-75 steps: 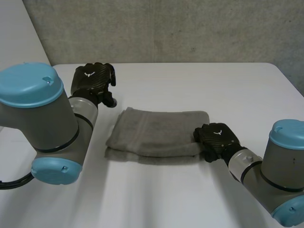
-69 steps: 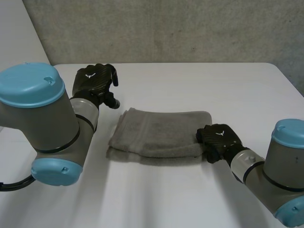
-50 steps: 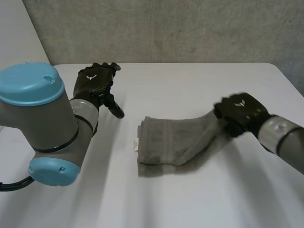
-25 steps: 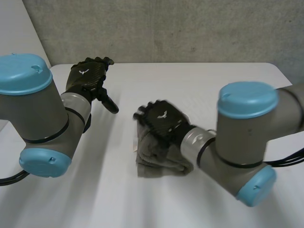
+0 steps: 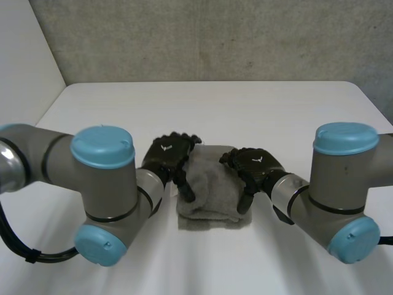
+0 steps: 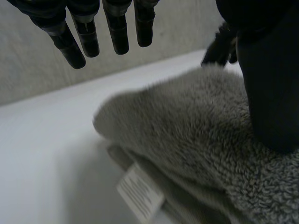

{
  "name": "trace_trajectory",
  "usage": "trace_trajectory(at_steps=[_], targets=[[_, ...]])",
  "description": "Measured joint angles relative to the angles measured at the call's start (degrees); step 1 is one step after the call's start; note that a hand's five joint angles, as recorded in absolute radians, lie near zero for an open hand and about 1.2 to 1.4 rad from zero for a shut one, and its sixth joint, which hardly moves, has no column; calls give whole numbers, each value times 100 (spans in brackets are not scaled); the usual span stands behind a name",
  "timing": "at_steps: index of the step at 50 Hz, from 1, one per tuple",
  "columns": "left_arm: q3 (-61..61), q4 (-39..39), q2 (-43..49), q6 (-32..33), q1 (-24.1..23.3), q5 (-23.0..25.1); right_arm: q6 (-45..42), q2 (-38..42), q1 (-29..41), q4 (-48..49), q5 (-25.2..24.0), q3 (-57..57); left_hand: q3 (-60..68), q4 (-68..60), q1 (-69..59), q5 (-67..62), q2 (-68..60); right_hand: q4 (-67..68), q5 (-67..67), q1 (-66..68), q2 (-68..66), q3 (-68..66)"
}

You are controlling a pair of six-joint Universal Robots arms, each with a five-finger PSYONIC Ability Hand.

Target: Fold the towel.

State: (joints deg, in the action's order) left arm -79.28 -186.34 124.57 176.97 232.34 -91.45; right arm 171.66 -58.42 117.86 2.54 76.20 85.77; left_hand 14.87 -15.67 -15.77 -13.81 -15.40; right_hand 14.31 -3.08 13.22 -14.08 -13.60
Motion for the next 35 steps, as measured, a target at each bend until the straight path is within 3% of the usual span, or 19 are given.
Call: trace_trajectory(at_steps=[11,16,26,35], targets=[[-46,287,151,423,19,-20,-10,330,26,89,212,-231,0,0,0,0,0,0,0,-2,0,0],[-1,426,-356,441,42,-16,18,-232,9,85,466,-257,0,0,0,11,1,0,0,-2,0,0],[477,1161,-1901,163,349,-37,263,-2137,-147,-76,1315,-486,0,0,0,11,1,0,0,-3,0,0],[809,1860,-2299,-201,817,-42,251,-2494,-443,-642,1646,-784,0,0,0,13,1,0,1,-4,0,0]])
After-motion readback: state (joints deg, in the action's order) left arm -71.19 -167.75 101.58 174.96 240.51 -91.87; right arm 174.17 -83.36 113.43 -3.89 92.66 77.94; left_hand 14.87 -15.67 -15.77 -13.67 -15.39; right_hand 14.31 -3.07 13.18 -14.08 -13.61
